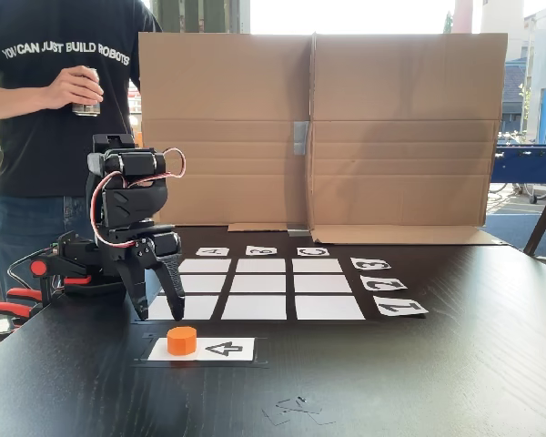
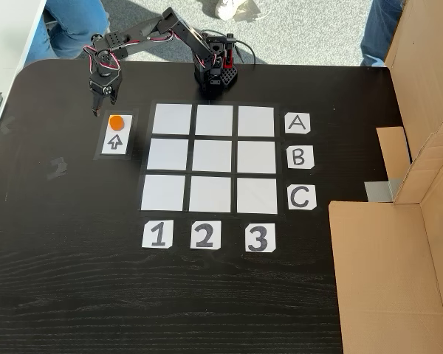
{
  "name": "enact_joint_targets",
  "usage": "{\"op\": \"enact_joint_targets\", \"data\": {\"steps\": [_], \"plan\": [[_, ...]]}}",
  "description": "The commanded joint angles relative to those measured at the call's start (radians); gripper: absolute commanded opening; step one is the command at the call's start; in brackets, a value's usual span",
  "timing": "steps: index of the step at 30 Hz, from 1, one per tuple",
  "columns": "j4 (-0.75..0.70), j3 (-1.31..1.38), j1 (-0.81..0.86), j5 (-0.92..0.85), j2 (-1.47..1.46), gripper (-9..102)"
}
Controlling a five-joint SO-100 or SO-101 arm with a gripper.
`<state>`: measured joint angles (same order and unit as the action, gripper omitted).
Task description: Pick up the round, orange token and place it in the grid on square A2.
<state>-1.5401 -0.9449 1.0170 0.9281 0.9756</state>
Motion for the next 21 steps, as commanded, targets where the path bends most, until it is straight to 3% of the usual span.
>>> {"op": "enact_joint_targets", "data": {"steps": [1, 21], "plan": [[0.000, 0.021, -0.031, -0.006, 0.006, 33], [0.041, -0.032, -0.098, 0.052, -0.069, 36]]}}
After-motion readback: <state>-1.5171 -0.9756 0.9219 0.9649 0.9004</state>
